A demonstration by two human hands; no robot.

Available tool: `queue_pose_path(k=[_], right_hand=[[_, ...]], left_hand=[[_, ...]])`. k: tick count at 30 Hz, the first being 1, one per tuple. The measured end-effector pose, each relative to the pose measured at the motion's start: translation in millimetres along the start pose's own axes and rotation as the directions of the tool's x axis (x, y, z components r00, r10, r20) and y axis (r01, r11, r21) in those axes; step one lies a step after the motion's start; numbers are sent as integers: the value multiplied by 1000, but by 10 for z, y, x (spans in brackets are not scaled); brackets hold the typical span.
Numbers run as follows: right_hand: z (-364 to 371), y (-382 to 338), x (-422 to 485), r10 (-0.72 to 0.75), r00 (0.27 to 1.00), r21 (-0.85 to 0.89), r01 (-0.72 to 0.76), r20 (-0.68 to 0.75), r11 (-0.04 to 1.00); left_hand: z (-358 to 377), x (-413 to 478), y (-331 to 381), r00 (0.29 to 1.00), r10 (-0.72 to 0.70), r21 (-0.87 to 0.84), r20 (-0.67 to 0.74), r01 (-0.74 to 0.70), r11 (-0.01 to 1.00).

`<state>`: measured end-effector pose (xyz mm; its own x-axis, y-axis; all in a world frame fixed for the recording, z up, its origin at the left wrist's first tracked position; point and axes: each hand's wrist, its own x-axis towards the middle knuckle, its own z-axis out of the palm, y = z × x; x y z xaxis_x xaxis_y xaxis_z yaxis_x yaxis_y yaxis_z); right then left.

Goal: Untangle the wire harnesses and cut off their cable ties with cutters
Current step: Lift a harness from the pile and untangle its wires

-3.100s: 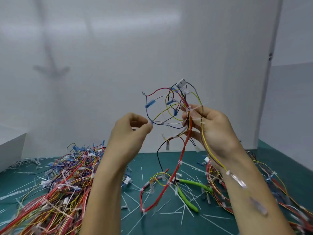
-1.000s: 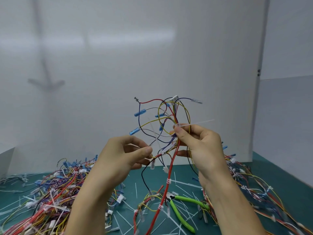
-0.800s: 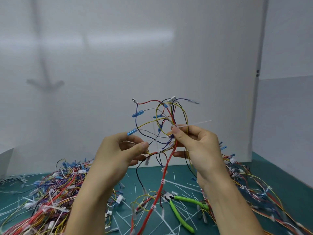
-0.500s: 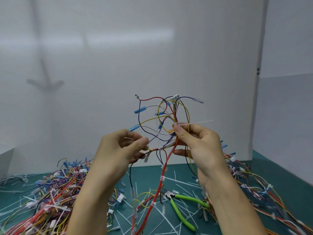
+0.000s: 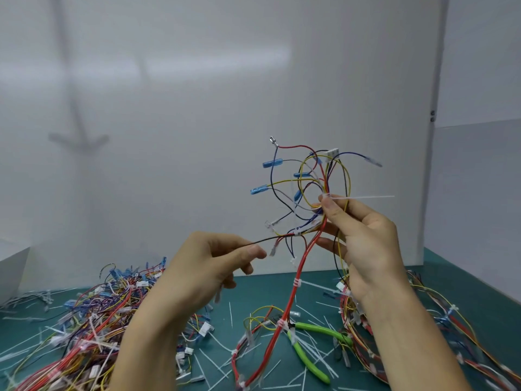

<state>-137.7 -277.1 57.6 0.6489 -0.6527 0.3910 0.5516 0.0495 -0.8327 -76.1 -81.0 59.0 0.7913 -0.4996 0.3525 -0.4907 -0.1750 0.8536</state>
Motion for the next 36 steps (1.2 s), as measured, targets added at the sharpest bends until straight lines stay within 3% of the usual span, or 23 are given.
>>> queue_pose_path(k=[7,13,21,27,32,36], right_hand=[[25,1,-12,-1,1000,-5,1,28,1000],[108,15,-73,0,991,-11,1,134,1000],[181,43,-126,-31,983,18,28,180,999],[188,27,-147,-47,931,-70,77,361,995],[175,22,-167,47,882,-260,87,470,962],[153,19,-161,233,835,-320,-73,499,945]], left_hand=[[34,12,28,993,59,-45,-102,-64,997],[261,59,80,999,30,-83,-40,-33,996],[321,72,84,984,28,-126,-175,-51,991],[280,66,80,975,24,-226,-221,-75,971],[279,72,82,950,64,-307,-306,-162,938],[317,96,86,904,24,-430,-426,-225,874]])
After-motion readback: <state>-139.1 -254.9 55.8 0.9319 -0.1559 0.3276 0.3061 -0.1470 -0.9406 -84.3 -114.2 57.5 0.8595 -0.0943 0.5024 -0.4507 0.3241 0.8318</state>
